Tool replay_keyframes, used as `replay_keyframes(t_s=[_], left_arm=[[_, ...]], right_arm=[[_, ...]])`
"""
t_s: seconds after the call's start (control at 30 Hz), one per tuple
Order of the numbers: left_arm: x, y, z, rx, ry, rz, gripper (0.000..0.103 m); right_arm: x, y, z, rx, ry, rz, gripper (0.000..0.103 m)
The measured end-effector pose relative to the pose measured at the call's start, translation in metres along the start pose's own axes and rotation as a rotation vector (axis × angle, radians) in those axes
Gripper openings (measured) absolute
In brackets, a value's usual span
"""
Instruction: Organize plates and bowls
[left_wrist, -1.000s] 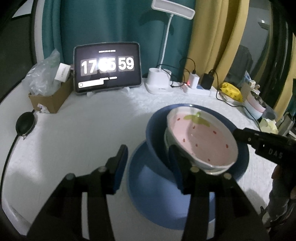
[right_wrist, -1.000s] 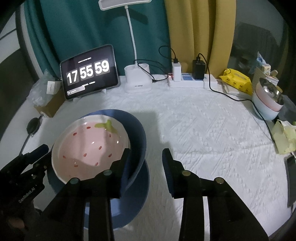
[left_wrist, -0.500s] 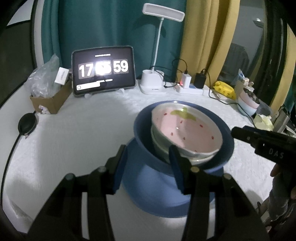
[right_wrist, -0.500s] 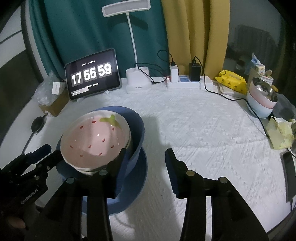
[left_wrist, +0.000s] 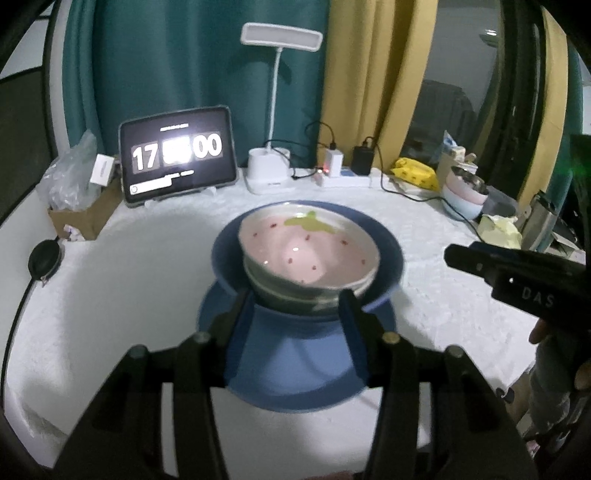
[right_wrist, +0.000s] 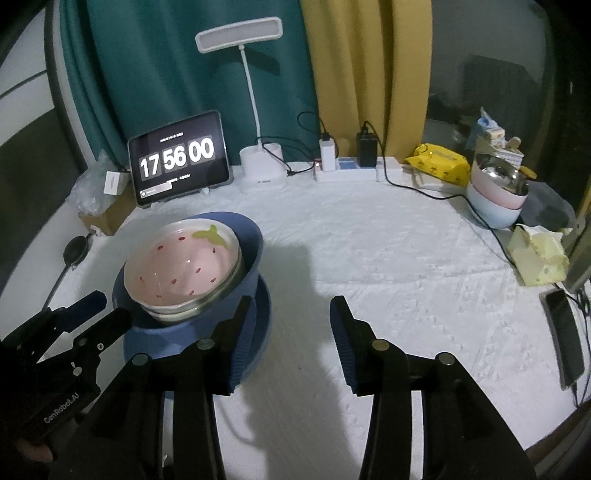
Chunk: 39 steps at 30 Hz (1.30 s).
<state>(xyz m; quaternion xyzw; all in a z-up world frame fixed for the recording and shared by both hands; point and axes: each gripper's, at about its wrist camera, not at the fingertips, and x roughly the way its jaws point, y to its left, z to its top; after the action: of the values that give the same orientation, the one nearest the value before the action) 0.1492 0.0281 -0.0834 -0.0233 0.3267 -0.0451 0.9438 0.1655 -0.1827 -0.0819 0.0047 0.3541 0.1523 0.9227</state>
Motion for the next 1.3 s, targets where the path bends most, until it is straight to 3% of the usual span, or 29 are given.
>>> replay_keyframes(t_s=[0.1,0.4,0.7,1.3], left_arm=[[-0.009,-0.008,0.0,0.005,-0.02,-0.01,0.079],[-0.036,-0.03,0.004,0.036,-0.088,-0.018,0.08],[-0.076,-0.038,0.007,0.029,-0.19,-0.012,0.09],[-0.138,-0.052,0.009,0.054,-0.323,-0.016,0.091]], right_arm=[[-0.012,-0.005,-0.002,0.001,-0.023,-0.008,0.044],[-0.053,-0.015,-0.008,-0.015,-0.11,-0.05,0.045],[-0.089,-0.019,-0.012,-0.017,-0.191,-0.066,0.045],[-0.153,-0.012,-0.02,-0.028,-0.329,-0.075,0.053]])
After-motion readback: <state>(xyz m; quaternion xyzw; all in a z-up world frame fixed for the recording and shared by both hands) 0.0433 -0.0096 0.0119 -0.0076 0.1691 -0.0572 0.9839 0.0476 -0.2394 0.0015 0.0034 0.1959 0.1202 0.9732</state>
